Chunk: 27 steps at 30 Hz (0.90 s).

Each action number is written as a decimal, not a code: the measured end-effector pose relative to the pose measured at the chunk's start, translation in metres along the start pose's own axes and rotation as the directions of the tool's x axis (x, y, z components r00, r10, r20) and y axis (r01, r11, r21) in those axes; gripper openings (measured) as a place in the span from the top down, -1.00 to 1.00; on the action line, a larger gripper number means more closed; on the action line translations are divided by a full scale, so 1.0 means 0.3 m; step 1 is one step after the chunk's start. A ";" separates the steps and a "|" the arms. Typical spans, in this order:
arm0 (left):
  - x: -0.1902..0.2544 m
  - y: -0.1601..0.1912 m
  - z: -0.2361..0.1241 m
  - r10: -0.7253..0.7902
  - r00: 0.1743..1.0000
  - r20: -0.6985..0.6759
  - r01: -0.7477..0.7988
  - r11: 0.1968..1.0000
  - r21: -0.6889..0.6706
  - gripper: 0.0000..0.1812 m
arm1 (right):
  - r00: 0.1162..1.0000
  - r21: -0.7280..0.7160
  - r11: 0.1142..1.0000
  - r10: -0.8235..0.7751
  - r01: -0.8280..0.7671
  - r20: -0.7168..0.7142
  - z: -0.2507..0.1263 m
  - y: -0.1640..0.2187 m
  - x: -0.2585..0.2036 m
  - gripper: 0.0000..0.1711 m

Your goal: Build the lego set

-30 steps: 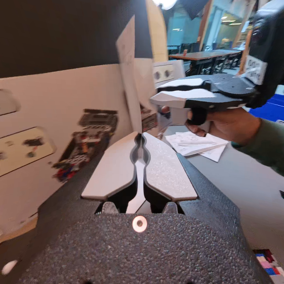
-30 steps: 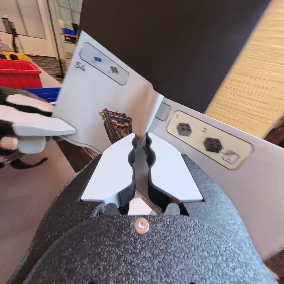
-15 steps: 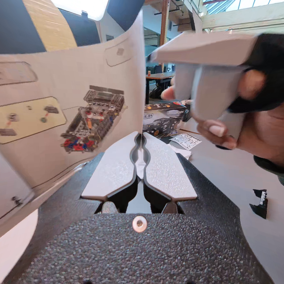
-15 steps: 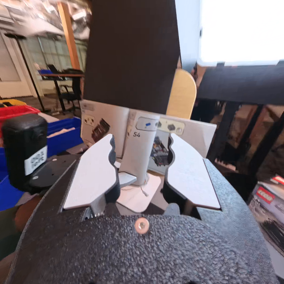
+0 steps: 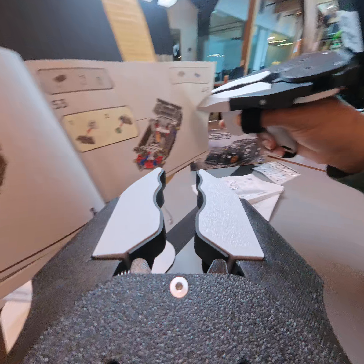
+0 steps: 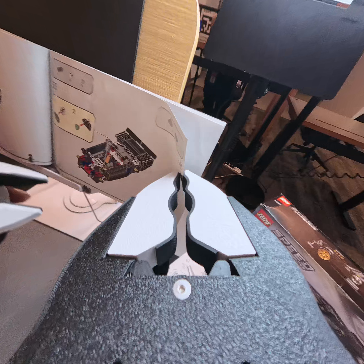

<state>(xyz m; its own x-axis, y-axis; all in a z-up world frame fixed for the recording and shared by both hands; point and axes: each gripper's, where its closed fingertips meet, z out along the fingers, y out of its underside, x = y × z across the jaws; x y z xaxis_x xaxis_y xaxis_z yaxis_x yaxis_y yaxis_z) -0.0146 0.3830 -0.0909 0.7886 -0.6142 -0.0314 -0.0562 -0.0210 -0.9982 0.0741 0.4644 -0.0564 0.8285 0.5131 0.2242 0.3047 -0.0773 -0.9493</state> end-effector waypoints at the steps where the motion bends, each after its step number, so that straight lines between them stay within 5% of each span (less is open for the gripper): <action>1: -0.032 0.010 0.003 -0.020 0.999 0.033 0.021 1.000 -0.023 0.66 | 1.000 -0.008 1.000 -0.011 0.011 -0.015 0.011 0.010 0.011 0.98; 6: -0.113 0.048 0.020 -0.037 0.993 0.109 0.048 0.994 -0.098 0.62 | 0.989 -0.048 0.999 -0.020 0.013 -0.147 0.027 0.060 0.098 0.92; 9: -0.115 0.053 0.024 -0.035 0.994 0.105 0.046 0.993 -0.108 0.60 | 0.980 0.086 0.996 0.051 -0.035 -0.195 -0.041 0.006 0.111 0.90; 14: -0.110 0.059 0.042 -0.033 0.995 0.094 0.044 0.992 -0.119 0.57 | 0.993 0.284 0.958 -0.076 0.046 0.094 -0.094 -0.087 -0.153 0.92; 17: -0.102 0.059 0.046 -0.032 0.996 0.086 0.043 0.991 -0.125 0.56 | 0.973 0.203 0.973 -0.145 0.108 0.177 -0.021 -0.021 -0.266 0.92; 21: -0.080 0.061 0.014 -0.025 0.998 0.065 0.034 0.991 -0.133 0.54 | 0.984 0.063 0.986 -0.159 0.154 0.080 0.093 0.090 -0.241 0.92; 27: 0.027 0.046 -0.154 -0.032 0.999 -0.022 0.029 0.993 -0.115 0.61 | 0.984 0.074 0.988 -0.143 0.135 0.102 0.050 0.113 -0.243 0.86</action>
<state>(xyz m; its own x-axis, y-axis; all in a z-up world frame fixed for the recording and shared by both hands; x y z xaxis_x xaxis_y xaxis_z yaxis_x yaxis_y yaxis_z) -0.0372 0.3413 -0.1025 0.7760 -0.6307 0.0018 -0.1031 -0.1296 -0.9862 0.0171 0.4372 -0.1084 0.7243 0.6035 0.3336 0.3785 0.0564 -0.9239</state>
